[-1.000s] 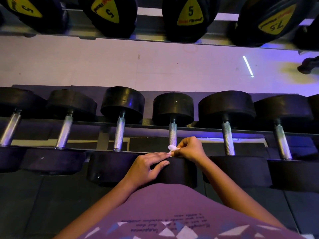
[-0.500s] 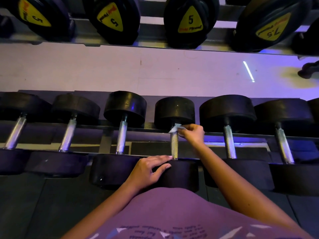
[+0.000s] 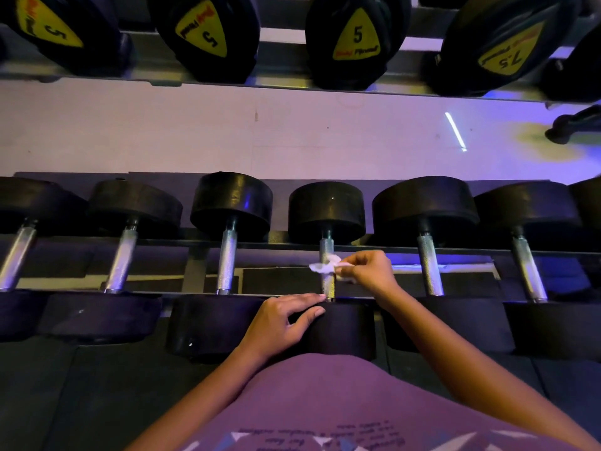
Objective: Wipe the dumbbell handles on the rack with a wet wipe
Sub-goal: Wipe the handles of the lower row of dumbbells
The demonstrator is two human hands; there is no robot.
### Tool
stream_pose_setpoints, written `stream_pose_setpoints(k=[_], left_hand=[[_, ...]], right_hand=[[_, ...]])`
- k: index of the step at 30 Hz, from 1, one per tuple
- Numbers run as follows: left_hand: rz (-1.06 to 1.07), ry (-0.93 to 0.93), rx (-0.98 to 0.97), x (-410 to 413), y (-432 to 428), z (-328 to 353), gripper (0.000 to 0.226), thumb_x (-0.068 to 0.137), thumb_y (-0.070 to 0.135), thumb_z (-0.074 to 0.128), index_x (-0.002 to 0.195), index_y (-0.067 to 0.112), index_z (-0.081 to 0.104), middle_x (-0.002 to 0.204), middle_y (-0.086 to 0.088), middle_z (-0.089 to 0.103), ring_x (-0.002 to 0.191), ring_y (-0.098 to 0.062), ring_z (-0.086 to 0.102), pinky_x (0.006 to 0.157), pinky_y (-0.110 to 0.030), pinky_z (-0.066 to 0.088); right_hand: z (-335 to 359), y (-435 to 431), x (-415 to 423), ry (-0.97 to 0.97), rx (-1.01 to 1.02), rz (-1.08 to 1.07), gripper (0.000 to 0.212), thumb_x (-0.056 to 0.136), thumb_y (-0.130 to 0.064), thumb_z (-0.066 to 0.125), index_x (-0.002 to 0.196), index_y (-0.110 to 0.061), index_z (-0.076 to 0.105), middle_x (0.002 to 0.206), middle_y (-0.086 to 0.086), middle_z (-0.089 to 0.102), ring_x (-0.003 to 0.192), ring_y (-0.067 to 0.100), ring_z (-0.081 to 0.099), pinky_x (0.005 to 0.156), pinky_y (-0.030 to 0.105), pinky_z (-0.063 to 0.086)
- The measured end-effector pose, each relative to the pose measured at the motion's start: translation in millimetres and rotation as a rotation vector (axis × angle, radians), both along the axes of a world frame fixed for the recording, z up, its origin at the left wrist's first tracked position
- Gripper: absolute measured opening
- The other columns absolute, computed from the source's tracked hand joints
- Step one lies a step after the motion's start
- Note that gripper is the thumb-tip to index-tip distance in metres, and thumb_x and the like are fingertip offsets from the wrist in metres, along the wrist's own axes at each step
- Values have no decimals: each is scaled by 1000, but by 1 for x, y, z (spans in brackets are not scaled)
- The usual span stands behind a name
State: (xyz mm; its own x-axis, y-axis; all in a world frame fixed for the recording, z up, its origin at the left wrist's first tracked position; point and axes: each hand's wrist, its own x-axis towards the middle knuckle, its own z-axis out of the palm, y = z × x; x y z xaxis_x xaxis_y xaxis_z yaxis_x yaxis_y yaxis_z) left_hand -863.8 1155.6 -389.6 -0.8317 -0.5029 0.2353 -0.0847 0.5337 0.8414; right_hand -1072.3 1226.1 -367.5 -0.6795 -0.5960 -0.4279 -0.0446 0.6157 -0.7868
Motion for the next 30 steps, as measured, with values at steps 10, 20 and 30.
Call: stream_pose_setpoints(k=[10,20,30], left_hand=[[12,-56,84,-1,-4,-2,36,89,47,60,113,23,73,112,10,71,108,6,62,95,-22,50],[-7,-81,124,-3,-5,0,33,88,46,61,111,25,74,111,17,70,107,9,61,95,-16,47],[34,-225,286,-6,-9,6,25,86,46,67,103,31,76,100,20,72,99,13,61,88,-10,44]], right_hand=[[9,-28,8,162,37,31,6,78,-12,76,83,-11,72,76,-5,67,74,2,63,57,11,43],[4,15,29,88,156,96,10,68,-11,81,72,-17,75,73,-2,72,73,5,67,64,17,48],[7,16,39,116,122,-22,7,72,-12,80,74,-16,76,72,-5,71,71,1,63,61,14,45]])
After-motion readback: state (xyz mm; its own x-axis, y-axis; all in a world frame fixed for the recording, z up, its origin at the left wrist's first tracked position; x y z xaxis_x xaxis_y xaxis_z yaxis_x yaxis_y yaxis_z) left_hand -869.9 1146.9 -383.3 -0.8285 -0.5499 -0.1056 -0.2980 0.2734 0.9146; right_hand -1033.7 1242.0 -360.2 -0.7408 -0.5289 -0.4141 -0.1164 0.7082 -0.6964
